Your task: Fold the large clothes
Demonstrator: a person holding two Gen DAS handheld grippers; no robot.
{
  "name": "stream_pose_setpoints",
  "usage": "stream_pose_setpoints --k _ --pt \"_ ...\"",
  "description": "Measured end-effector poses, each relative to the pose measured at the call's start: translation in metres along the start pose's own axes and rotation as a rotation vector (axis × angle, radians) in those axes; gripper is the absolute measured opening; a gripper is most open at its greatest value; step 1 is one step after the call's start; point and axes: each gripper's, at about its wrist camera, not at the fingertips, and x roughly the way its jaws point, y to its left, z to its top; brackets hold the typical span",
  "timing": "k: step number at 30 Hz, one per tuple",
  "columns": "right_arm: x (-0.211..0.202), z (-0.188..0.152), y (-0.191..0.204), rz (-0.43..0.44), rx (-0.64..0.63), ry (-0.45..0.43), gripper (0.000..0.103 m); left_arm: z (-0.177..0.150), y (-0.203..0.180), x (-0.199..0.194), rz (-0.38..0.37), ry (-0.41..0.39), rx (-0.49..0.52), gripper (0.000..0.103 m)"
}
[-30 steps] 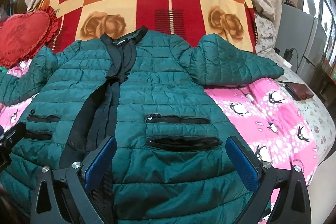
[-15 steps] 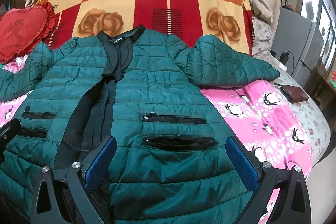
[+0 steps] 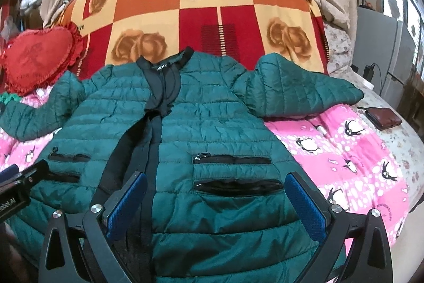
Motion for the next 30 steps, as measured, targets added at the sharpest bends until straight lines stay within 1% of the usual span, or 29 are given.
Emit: stream_pose_setpoints --k 12,15,18,21,22,23,25,26,27,30 --pt "0.000 0.000 -0.002 0.012 0.008 0.009 0.103 -0.001 0.000 0.000 0.000 -0.002 -0.003 0.100" --pt "0.002 0.000 -0.002 0.017 0.011 0.019 0.103 0.000 0.007 -0.004 -0.029 -0.024 -0.038 0.100" --pt "0.002 -0.001 -0.004 0.025 0.018 0.022 0.103 0.011 0.020 -0.003 -0.082 -0.017 -0.067 0.100" --pt "0.000 0.001 -0.006 0.039 0.026 0.016 0.103 0.029 0.042 -0.007 -0.084 -0.071 -0.068 0.100" --pt "-0.001 0.002 -0.007 0.053 0.028 0.009 0.103 0.034 0.049 -0.007 -0.072 -0.082 -0.060 0.100" --pt "-0.003 0.004 -0.008 0.069 0.034 -0.003 0.103 0.041 0.060 -0.005 -0.078 -0.085 -0.057 0.100" --pt "-0.004 0.009 -0.009 0.080 0.035 -0.032 0.103 0.052 0.083 0.005 -0.121 -0.045 -0.062 0.100" --pt "-0.003 0.011 -0.009 0.080 0.036 -0.035 0.103 0.057 0.095 0.012 -0.118 -0.020 -0.070 0.100" --pt "-0.002 0.013 -0.008 0.077 0.033 -0.039 0.103 0.061 0.112 0.021 -0.097 0.002 -0.086 0.100" --pt "0.000 0.011 0.001 0.052 0.007 -0.042 0.103 0.070 0.161 0.035 -0.090 -0.007 -0.137 0.100"
